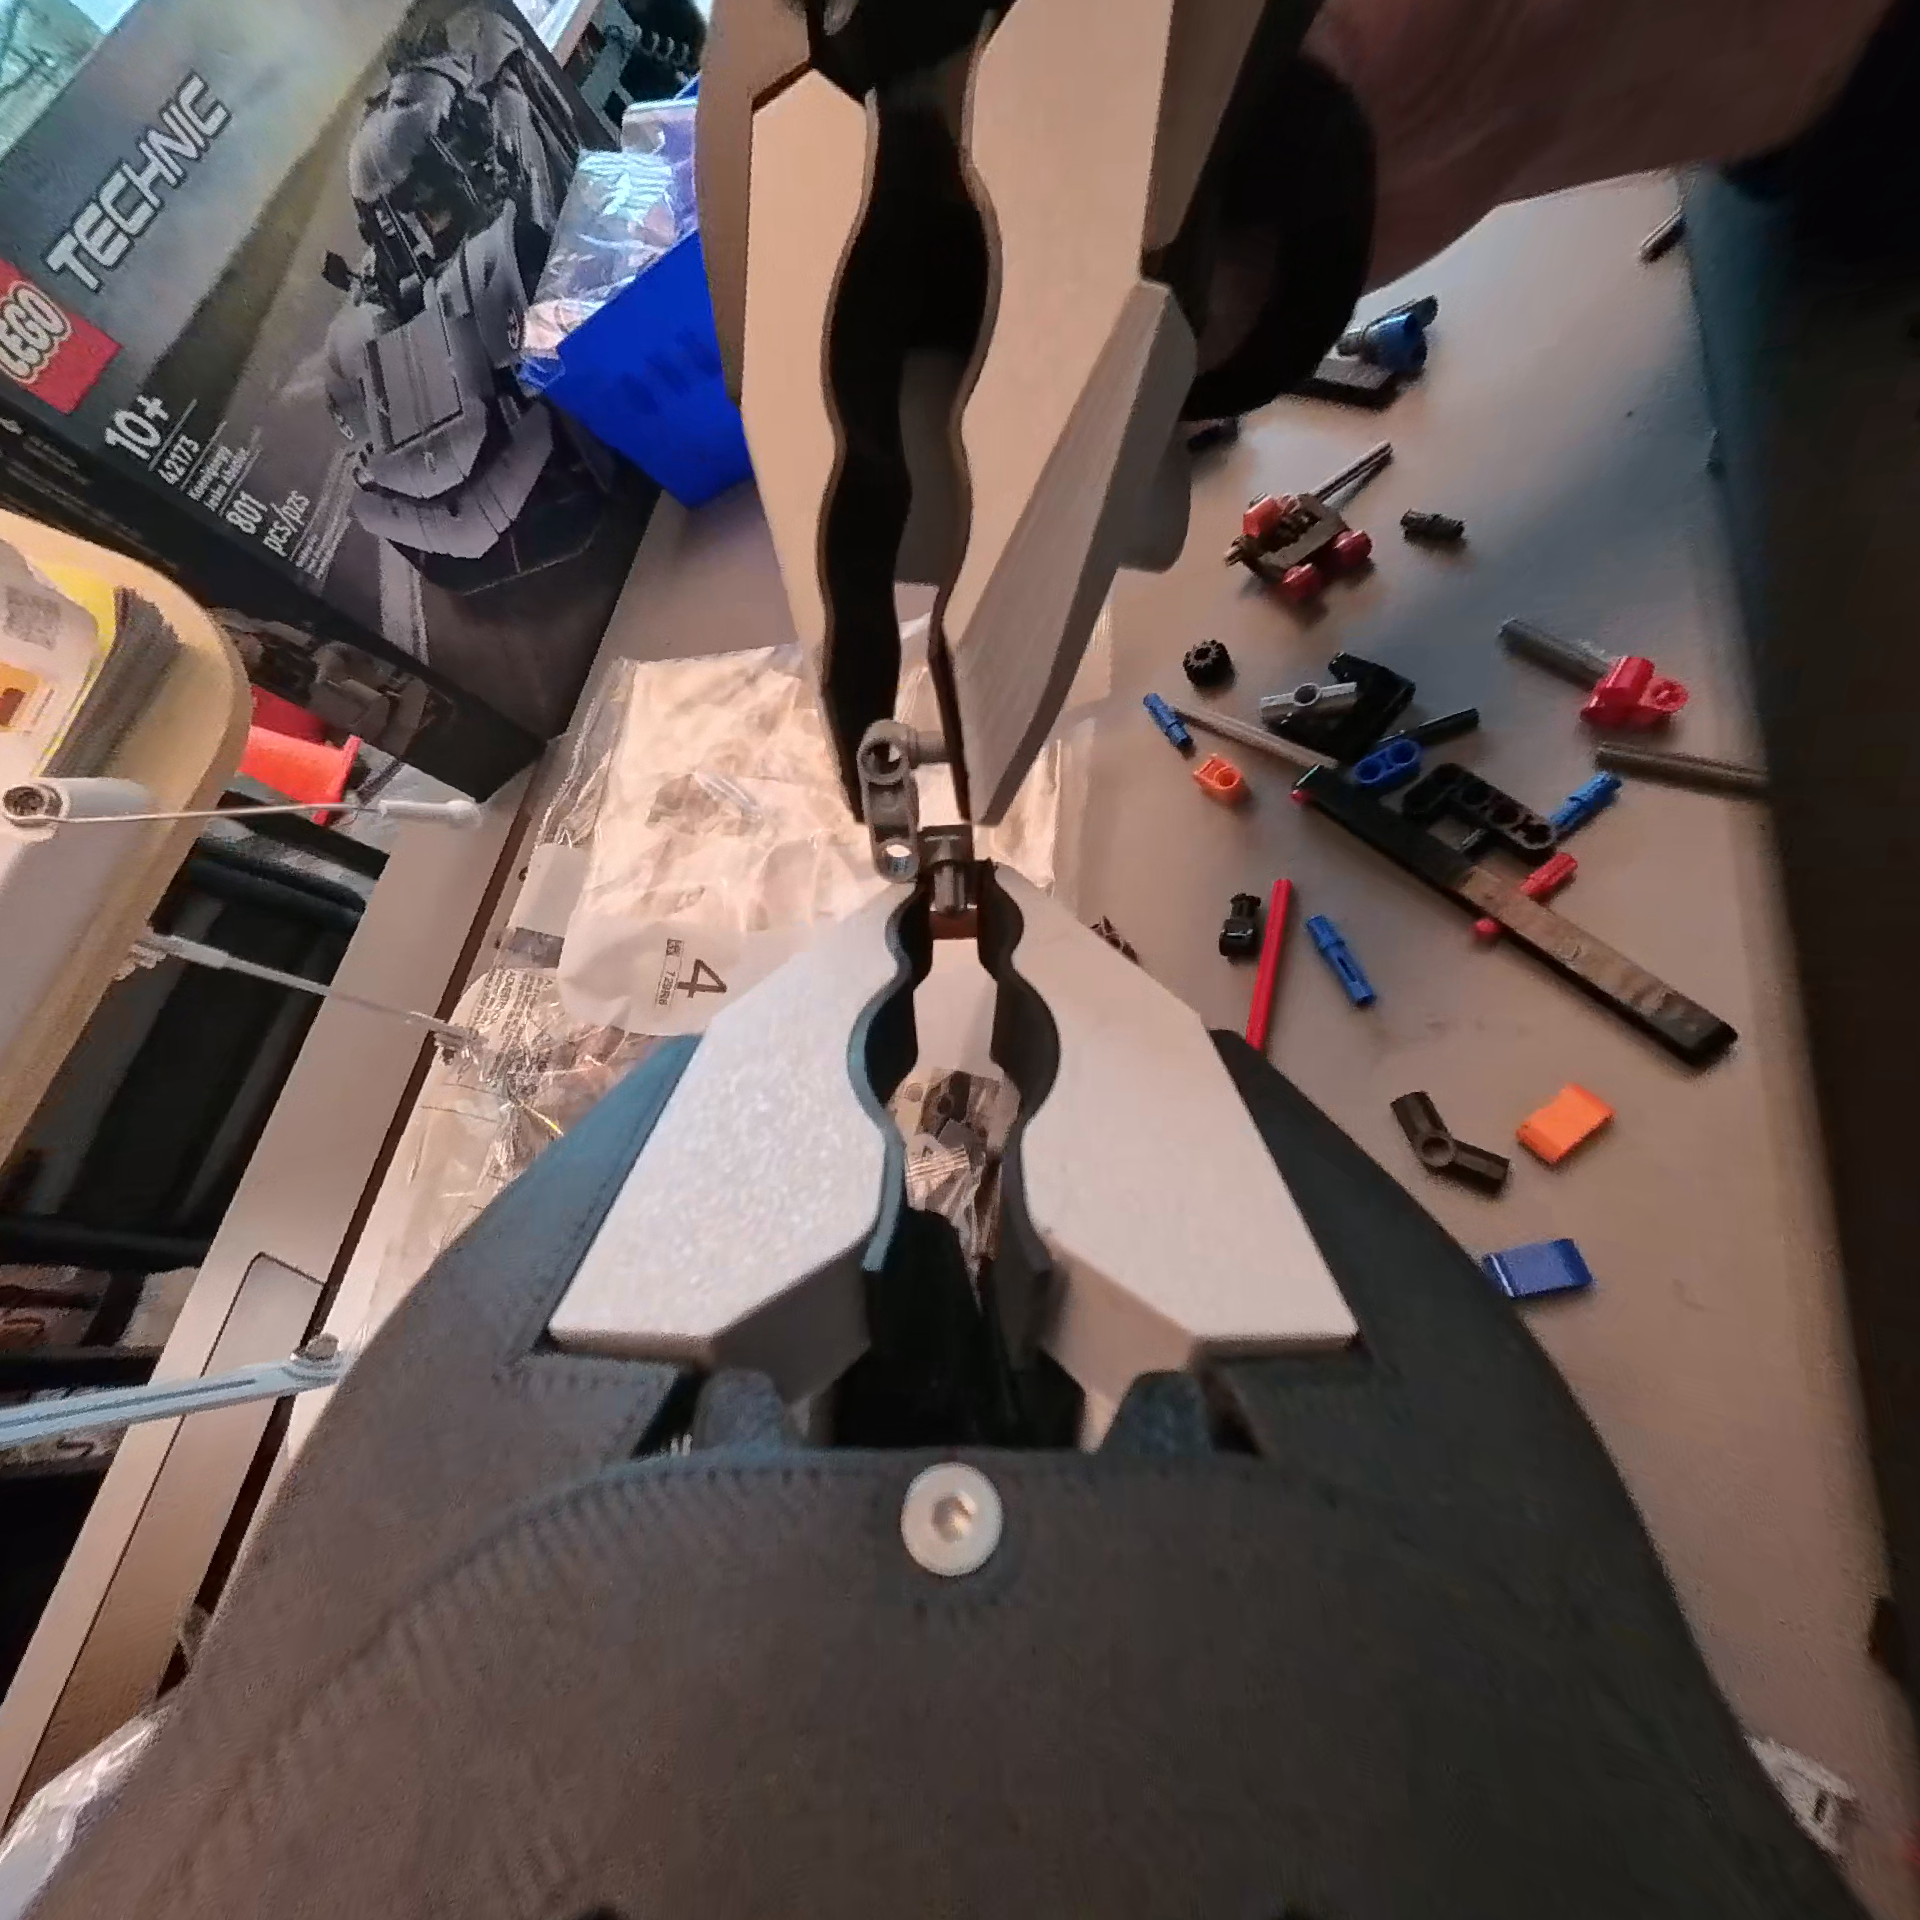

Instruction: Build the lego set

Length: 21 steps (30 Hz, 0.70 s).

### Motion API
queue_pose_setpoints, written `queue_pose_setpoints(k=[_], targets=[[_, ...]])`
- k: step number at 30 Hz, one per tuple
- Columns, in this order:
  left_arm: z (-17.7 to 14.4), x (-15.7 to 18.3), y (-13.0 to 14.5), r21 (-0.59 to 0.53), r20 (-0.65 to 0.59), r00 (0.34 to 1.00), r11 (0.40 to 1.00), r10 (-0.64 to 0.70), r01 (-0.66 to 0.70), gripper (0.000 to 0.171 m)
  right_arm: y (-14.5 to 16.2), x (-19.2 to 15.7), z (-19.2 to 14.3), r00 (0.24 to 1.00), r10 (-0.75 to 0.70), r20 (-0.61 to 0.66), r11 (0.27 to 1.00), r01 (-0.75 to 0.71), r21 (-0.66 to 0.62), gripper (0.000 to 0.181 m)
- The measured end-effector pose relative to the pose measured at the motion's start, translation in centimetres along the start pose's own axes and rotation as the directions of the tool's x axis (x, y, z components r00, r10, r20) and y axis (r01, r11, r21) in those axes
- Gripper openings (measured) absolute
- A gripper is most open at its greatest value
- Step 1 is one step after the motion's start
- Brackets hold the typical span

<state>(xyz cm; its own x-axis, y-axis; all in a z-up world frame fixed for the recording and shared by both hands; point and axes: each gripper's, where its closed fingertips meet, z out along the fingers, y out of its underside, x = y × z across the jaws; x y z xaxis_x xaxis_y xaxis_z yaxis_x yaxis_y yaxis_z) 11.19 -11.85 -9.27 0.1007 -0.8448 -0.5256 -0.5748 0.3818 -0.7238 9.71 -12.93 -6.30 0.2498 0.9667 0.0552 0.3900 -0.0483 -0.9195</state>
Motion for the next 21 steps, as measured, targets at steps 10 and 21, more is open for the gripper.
queue_pose_setpoints(k=[10, 21], targets=[[0.49, 0.06, 0.04, -0.007, -0.009, 0.998, 0.998, -0.059, 0.059, 0.007, 0.15, 0.57, 0.89, 0.999, -0.002, -0.046, 1.000, 0.001, -0.024, 0.014], [0.73, 0.19, 0.03, -0.010, -0.043, 0.990, 0.991, -0.132, 0.132, 0.008, 0.42, 0.89, 0.55, 0.989, -0.091, -0.115, 0.993, 0.081, -0.091, 0.008]])
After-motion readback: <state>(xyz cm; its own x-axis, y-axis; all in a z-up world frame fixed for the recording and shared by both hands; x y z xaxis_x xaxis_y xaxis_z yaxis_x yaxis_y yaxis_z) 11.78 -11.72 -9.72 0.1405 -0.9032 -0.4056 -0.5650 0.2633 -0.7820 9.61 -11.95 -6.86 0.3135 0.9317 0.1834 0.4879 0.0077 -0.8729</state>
